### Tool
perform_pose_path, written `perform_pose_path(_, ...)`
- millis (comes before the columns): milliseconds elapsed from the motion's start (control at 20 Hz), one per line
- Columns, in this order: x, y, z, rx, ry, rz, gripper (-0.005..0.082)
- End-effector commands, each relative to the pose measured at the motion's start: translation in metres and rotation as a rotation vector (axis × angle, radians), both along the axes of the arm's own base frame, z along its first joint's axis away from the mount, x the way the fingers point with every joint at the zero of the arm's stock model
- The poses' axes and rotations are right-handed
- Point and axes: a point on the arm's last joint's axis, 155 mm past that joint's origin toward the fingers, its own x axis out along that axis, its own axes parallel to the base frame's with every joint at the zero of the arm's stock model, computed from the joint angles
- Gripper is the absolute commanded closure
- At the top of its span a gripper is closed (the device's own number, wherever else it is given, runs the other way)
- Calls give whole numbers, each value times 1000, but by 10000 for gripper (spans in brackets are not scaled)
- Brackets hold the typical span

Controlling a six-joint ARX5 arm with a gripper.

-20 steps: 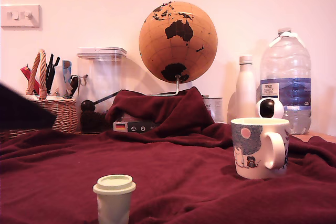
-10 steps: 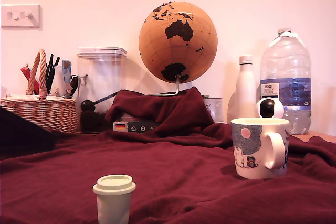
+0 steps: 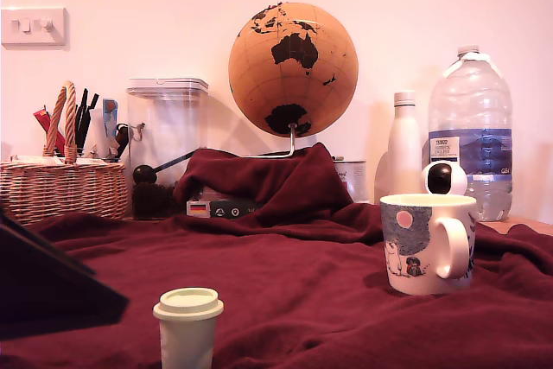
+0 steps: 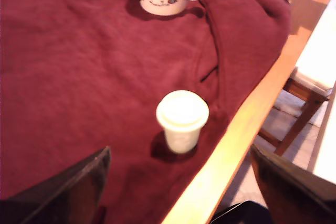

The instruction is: Pick up the coffee capsules on the table and drop them inside the coffee cup

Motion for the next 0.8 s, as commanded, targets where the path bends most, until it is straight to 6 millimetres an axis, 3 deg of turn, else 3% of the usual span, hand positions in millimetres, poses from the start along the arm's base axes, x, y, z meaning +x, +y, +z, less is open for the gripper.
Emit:
perform_pose_path(0,-1,0,-4,-4,24,3,3)
perform_pose_path(750,6,-10,-28,122,138,11,4)
